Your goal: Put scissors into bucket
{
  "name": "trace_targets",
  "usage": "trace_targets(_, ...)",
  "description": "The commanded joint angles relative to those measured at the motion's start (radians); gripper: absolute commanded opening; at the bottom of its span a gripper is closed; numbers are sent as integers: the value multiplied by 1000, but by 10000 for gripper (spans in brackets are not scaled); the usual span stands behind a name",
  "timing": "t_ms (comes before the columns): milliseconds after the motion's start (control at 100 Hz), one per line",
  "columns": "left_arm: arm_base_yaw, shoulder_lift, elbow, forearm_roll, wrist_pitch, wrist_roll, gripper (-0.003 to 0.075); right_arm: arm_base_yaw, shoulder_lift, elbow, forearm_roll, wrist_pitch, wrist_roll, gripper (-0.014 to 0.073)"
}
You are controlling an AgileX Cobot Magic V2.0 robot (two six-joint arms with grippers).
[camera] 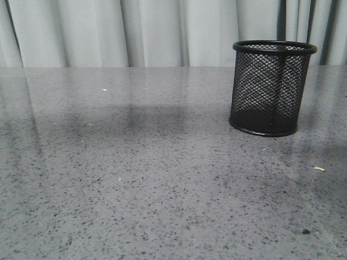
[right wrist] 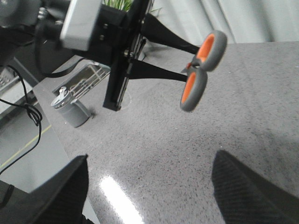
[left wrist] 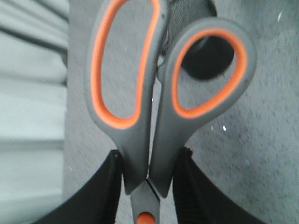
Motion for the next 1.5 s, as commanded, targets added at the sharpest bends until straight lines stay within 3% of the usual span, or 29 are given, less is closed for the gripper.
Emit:
trace_targets(0, -42, -41, -59, -41, -67, -3, 90, 26, 58, -79, 19, -69, -19, 498)
trace_targets(230, -76, -56, -86, -41, -59, -9, 90, 59, 175, -142, 15, -170, -19, 498)
trace_targets(540, -76, -76, -86, -41, -59, -9, 90, 76, 293, -258, 60, -163, -19, 486)
trace_targets(630, -76, -79, -86, -41, -59, -9, 90, 81, 321, -284, 94, -142, -19, 325)
trace_targets(730, -76, -86, -86, -41, -59, -9, 90, 81, 334, -286, 119, -118, -19, -63)
trace_targets(820, -76, -102, -86, -41, -59, -11, 96, 81, 335, -286, 119, -118, -20, -64)
trace_targets(900, -76, -125, -86, -43, -59, -11, 165, 81, 335, -286, 119, -120, -20, -64)
trace_targets(1040, -76, -186, -86, -45, -81, -72, 406, 76, 335, -286, 109, -128, -20, -64)
trace_targets(1100, -76, -216, -86, -46, -85, -109, 438, 76, 335, -288, 101, -135, -20, -64)
trace_targets(1220, -76, -295, -86, -46, -83, -188, 359, 72, 335, -319, 47, -105, -20, -63)
trace_targets(1290, -76, -351, -86, -44, -79, -262, 245, 46, 333, -364, -1, -25, -10, -62)
trace_targets(1410, -76, -447, -86, 8, -72, -405, -18, -30, 331, -477, -162, 177, 57, -62)
trace_targets(1490, -76, -517, -84, 83, -52, -495, -20, -88, 331, -574, -338, 326, 161, -62)
